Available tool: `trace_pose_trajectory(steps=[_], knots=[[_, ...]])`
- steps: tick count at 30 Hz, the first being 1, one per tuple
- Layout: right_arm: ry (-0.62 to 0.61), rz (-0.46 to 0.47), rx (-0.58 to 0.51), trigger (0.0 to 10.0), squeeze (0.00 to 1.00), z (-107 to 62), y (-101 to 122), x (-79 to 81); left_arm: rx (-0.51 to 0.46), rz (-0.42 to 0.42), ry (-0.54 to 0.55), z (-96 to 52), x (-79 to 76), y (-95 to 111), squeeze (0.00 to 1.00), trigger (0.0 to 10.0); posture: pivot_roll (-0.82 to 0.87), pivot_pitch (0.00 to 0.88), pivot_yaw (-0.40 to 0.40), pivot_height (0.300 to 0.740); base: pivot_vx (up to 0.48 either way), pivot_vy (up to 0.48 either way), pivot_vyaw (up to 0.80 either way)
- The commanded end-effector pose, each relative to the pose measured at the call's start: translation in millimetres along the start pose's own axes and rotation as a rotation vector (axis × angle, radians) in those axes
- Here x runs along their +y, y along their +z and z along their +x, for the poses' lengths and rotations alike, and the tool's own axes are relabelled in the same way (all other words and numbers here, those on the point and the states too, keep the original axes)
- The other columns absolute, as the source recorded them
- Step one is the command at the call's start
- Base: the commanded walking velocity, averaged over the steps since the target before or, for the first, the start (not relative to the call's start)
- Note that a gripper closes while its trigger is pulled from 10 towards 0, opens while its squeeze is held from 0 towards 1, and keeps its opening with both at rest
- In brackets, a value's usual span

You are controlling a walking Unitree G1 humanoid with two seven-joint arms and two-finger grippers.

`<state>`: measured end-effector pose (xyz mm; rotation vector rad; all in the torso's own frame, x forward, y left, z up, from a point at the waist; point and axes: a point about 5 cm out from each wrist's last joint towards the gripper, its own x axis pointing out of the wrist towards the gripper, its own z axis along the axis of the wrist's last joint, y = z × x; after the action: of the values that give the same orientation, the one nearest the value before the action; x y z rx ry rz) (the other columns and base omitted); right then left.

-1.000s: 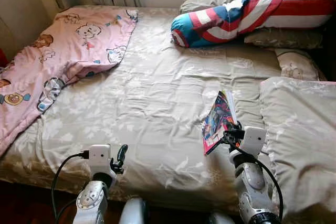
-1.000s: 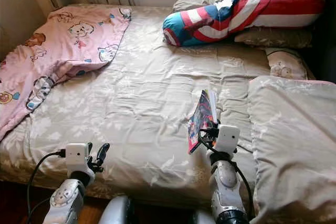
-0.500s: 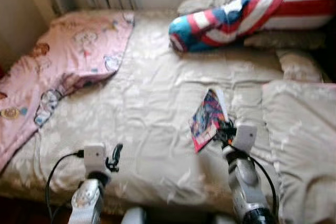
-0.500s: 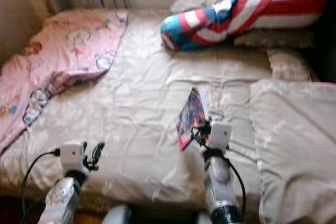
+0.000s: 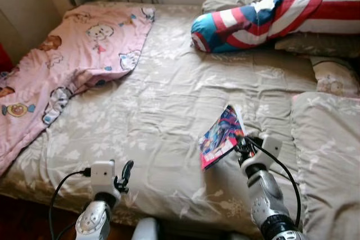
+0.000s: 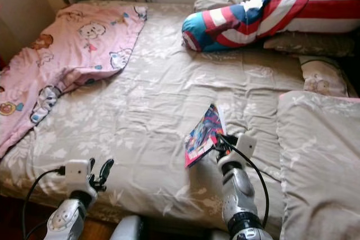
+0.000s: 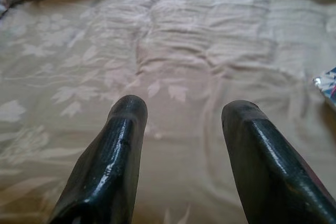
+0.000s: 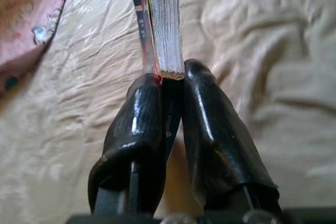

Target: Clean up the room

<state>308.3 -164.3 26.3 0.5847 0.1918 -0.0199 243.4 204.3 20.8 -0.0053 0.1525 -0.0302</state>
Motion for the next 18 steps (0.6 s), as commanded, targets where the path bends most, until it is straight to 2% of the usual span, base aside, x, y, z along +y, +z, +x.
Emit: trace_pose_trajectory(steps=[1, 5, 7, 10, 13, 14, 16, 18], knots=[[-0.005, 0.075, -0.058, 10.0, 0.00, 4.9, 12.3, -1.3, 0.016, 0.020, 0.001, -5.9, 6.4, -0.4, 0.00, 10.0, 0.09, 0.150, 0.086, 0.657, 0.000, 0.000, 0.00], [-0.097, 0.177, -0.114, 10.0, 0.00, 5.2, 24.1, -18.4, 0.028, 0.038, 0.001, -13.2, 11.2, 0.1, 0.00, 10.0, 0.11, 0.182, 0.105, 0.657, 0.000, 0.000, 0.00], [-0.104, 0.304, -0.167, 10.0, 0.00, 6.0, 34.0, -26.4, 0.024, 0.051, 0.006, -18.9, 15.1, 4.8, 0.00, 10.0, 0.13, 0.218, 0.117, 0.657, 0.000, 0.000, 0.00], [-0.104, 0.323, -0.180, 10.0, 0.00, 6.1, 36.4, -28.3, 0.025, 0.052, 0.007, -20.9, 15.9, 6.8, 0.00, 10.0, 0.13, 0.218, 0.117, 0.657, 0.000, 0.000, 0.00], [-0.144, 0.328, -0.178, 10.0, 0.00, 4.5, 39.8, -37.2, 0.034, 0.060, 0.004, -24.6, 16.8, 7.9, 0.00, 10.0, 0.12, 0.240, 0.120, 0.657, 0.000, 0.000, 0.00], [-0.224, 0.313, -0.129, 10.0, 0.00, -1.3, 33.8, -49.4, 0.044, 0.058, 0.003, -27.2, 14.7, 8.4, 0.00, 10.0, 0.13, 0.250, 0.127, 0.657, 0.000, 0.000, 0.00], [-0.261, 0.298, -0.093, 10.0, 0.00, -4.6, 28.7, -54.5, 0.046, 0.057, 0.000, -28.0, 13.7, 9.0, 0.00, 10.0, 0.13, 0.257, 0.126, 0.657, 0.000, 0.000, 0.00], [-0.426, 0.271, 0.036, 10.0, 0.00, -27.0, 2.9, -79.2, 0.061, 0.055, -0.022, -31.5, 7.2, 9.9, 0.00, 10.0, 0.13, 0.269, 0.133, 0.657, 0.000, 0.000, 0.00]])
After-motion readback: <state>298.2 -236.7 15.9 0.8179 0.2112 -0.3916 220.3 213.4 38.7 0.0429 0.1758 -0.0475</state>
